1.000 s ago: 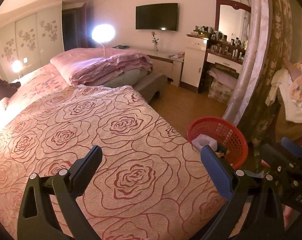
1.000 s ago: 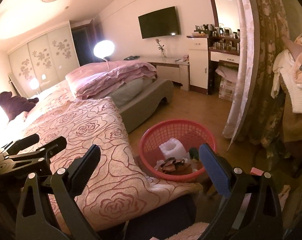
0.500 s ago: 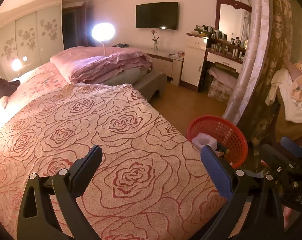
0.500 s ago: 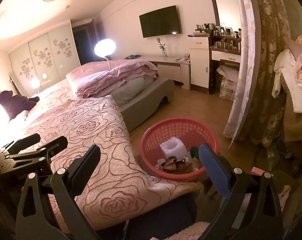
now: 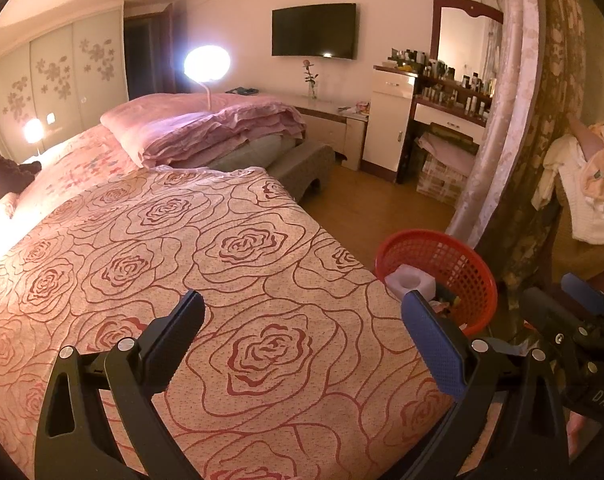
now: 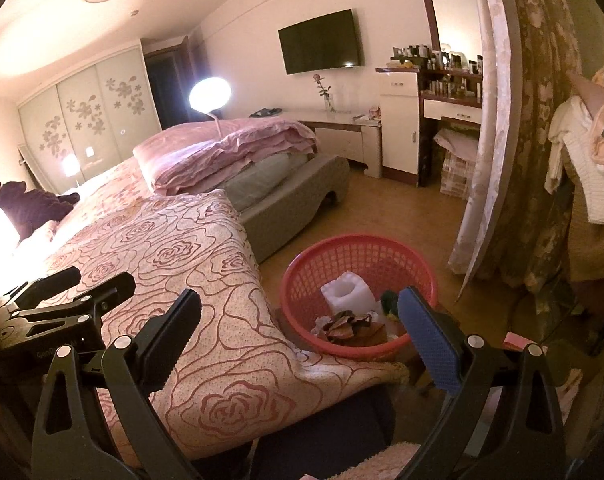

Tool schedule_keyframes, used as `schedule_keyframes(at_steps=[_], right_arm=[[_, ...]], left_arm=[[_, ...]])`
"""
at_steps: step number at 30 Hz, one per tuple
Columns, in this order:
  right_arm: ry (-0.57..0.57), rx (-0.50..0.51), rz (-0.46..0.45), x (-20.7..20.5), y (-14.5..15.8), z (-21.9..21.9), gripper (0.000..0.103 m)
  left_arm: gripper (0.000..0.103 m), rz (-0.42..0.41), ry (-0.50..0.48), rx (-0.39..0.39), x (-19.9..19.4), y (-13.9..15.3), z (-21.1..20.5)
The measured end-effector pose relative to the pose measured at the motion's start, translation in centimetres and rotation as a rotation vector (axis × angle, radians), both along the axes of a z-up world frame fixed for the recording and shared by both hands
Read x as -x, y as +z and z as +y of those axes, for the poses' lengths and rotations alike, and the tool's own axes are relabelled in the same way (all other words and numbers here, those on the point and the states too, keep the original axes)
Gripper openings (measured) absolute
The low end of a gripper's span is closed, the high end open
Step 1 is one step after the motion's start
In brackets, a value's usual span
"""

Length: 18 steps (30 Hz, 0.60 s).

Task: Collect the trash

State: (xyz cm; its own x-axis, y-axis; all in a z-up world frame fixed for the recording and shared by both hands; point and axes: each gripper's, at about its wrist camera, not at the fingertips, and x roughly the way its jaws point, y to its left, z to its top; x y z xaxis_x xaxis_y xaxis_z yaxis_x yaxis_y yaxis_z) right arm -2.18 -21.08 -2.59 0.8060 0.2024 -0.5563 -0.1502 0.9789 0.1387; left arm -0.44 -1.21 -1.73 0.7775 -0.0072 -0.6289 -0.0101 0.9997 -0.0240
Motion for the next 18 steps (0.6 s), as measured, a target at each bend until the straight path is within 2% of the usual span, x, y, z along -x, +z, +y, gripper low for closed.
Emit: schedule_keyframes(at_steps=[18], right_arm=[[0.004,-0.001,0.003,0.34,-0.34,0.41,0.096]], left_arm=[[0.095,0.003,-0.001,0.004,-0.04,-0.14,0.08]])
